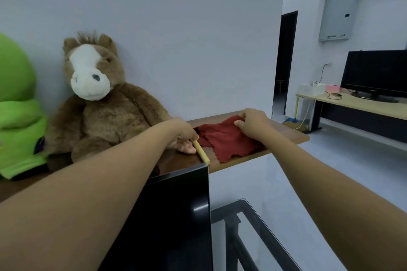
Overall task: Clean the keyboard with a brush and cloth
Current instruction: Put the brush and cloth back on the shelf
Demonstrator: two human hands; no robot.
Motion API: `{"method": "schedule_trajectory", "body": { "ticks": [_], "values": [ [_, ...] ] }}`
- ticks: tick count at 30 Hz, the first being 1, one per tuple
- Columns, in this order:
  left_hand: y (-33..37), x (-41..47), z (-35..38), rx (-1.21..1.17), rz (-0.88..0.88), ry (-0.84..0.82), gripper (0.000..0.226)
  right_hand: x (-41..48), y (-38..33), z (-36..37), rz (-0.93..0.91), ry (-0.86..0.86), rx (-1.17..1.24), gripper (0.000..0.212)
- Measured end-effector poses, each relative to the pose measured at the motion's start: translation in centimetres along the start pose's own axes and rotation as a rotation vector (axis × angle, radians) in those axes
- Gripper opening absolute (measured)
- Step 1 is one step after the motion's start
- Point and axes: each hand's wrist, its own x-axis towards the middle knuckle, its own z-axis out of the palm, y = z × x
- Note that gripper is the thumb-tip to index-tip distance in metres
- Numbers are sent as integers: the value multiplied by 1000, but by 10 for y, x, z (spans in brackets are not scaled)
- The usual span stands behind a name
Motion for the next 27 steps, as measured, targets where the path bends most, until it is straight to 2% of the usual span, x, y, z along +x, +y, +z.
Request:
{"method": "schedule_trajectory", "body": {
  "ticks": [2,4,6,8,10,13,18,20,23,27],
  "values": [
    [1,1,0,-4,-10,-17,19,-8,-8,1,-97,45,-186,44],
    [0,-1,-1,-7,-5,-18,20,-18,-22,0,-243,51,-232,54],
    [0,-3,-2,-11,-1,-14,19,-23,-35,2,-345,-108,-187,52],
    [-2,-4,-3,9,-6,-17,25,-25,-45,12,-345,-341,-172,51],
    [-4,-7,-2,25,-15,-23,34,-28,-50,22,-330,-450,-236,51],
    [-4,-12,-1,6,-10,-22,34,-33,-54,26,-320,-440,-240,49],
    [0,-14,0,13,19,-10,19,-31,-38,9,-221,-348,-13,49],
    [0,-15,2,-3,19,-13,20,-30,-26,3,-196,-319,-57,49],
    [1,-18,6,-22,29,-11,14,-34,-18,4,-190,-375,-159,51],
    [1,-21,12,-49,40,2,26,-40,-18,7,-213,-383,-182,50]
  ]
}}
